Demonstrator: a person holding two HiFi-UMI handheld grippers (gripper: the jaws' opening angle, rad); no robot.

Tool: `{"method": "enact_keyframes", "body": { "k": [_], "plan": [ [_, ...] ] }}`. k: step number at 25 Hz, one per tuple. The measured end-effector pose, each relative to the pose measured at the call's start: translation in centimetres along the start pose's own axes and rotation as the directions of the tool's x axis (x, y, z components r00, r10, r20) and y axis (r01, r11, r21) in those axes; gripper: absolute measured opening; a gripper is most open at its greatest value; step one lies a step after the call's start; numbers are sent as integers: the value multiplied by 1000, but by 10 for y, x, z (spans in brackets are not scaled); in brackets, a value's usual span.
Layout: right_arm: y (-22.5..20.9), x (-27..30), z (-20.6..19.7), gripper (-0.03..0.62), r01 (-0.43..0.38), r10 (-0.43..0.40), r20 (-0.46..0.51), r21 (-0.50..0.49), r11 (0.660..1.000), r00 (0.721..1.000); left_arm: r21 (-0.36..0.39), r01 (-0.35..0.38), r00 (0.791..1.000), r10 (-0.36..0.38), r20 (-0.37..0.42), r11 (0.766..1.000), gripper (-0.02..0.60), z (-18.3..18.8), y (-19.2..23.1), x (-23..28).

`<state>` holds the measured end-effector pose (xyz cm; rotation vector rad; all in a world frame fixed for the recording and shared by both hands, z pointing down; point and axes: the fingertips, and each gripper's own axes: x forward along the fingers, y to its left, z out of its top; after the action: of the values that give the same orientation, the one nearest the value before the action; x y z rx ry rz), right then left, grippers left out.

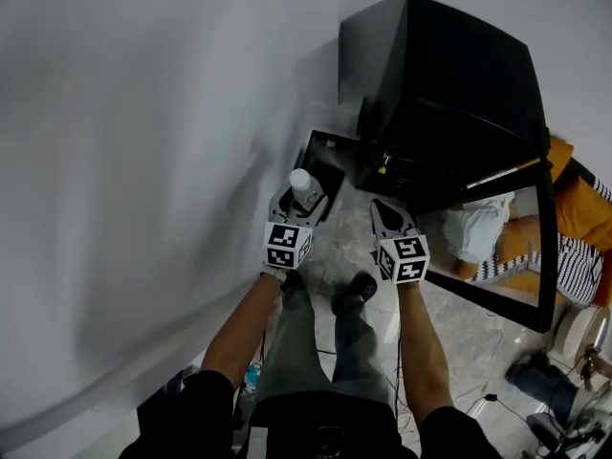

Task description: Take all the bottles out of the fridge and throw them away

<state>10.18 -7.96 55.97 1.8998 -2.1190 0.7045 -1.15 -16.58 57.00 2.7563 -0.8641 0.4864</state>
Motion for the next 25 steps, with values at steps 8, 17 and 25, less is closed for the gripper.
{"method": "enact_keyframes", "body": {
  "k": [8,17,25],
  "plan": [
    [-21,90,-79,8,-28,28,-49,-5,1000,998,-27,14,999,-15,-37,1000,314,-90,30,61],
    [-16,135,-156,8,-71,66,-116,-36,997,991,-54,30,994,-35,-108,998,314,-184,45,92],
    [-26,157,-166,8,-78,75,-127,-13,997,989,-67,29,991,-37,-127,997,314,-202,56,110]
  ]
}}
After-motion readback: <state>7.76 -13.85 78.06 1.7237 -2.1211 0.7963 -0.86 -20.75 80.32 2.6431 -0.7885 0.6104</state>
